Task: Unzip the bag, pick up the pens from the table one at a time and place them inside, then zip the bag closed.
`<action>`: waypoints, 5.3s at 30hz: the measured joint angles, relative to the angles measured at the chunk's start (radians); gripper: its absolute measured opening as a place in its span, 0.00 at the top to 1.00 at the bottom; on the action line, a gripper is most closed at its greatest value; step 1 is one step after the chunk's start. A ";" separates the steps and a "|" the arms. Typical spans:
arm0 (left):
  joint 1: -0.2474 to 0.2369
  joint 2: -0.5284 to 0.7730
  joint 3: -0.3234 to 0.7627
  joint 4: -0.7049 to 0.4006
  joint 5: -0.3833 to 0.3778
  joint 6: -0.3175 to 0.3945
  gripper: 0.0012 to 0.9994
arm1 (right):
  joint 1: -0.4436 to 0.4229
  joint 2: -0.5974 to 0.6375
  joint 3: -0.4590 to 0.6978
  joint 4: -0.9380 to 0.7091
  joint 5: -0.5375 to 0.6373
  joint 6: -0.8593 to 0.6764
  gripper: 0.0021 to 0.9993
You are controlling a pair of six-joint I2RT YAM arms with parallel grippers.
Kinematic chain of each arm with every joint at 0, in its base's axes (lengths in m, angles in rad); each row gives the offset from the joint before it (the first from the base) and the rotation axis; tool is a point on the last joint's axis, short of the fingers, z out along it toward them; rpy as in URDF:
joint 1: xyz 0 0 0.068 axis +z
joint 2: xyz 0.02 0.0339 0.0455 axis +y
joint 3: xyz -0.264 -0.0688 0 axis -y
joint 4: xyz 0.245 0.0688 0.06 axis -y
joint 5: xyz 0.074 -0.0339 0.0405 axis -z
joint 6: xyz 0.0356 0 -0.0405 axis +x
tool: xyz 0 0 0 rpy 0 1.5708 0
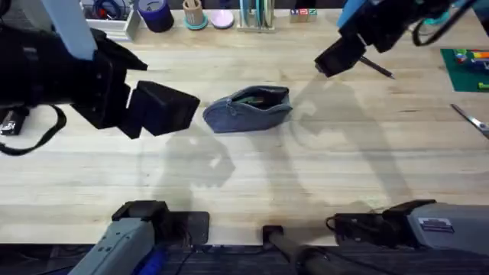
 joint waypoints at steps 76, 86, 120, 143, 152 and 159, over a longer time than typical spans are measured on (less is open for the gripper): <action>0.000 0.000 0.000 0.006 0.000 0.000 0.00 | -0.456 0.380 0.223 0.091 0.170 -0.070 0.01; 0.000 0.000 0.000 0.006 0.000 0.000 0.00 | -0.487 0.532 0.225 0.138 0.122 -0.112 0.00; 0.000 0.000 0.000 0.006 0.000 0.000 0.00 | -0.486 0.739 0.247 0.232 0.053 -0.189 0.62; 0.000 0.000 0.000 0.006 0.000 0.000 0.00 | -0.486 0.739 0.251 0.231 0.053 -0.191 0.97; 0.000 0.000 0.000 0.006 -0.016 0.000 0.00 | -0.486 0.730 0.251 0.196 0.037 -0.190 0.97; 0.000 0.000 0.000 0.006 -0.024 0.000 0.00 | -0.486 0.648 0.251 0.160 0.026 -0.190 0.97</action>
